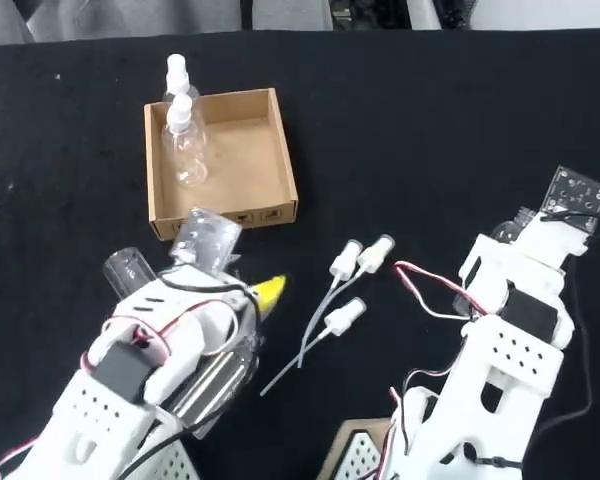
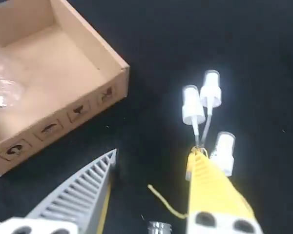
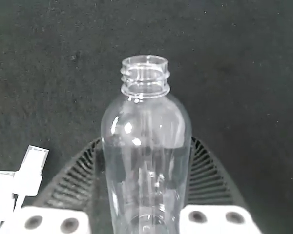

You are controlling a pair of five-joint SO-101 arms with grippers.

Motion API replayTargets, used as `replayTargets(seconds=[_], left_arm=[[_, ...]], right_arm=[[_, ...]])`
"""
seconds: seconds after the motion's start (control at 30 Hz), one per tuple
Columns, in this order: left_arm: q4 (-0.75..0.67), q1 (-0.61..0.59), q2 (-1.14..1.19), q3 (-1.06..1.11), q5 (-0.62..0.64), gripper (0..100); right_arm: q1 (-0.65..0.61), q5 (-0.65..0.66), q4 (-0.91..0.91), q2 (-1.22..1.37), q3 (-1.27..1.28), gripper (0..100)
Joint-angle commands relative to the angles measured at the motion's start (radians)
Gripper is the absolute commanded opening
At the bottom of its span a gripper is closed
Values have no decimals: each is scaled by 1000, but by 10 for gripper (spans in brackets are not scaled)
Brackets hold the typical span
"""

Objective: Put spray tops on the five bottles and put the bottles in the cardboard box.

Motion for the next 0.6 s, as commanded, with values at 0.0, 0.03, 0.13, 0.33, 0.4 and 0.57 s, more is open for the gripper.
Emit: replayTargets(seconds=[0.0, 0.03, 0.13, 0.33, 0.4, 0.57], left_arm=[[-25, 91, 118, -108, 9, 217], [-25, 107, 146, -120, 9, 217], [-23, 143, 230, -168, 9, 215], [-23, 200, 394, -272, 14, 212], [-23, 219, 445, -300, 15, 212], [-23, 249, 557, -374, 15, 212]], right_arm=[[23, -8, -29, -36, -5, 96], [23, -8, -29, -36, -5, 96], [51, -9, -29, -36, -5, 96], [55, -9, -29, -36, -5, 96], [60, -9, -29, -36, -5, 96], [103, -38, -29, -36, -12, 96]])
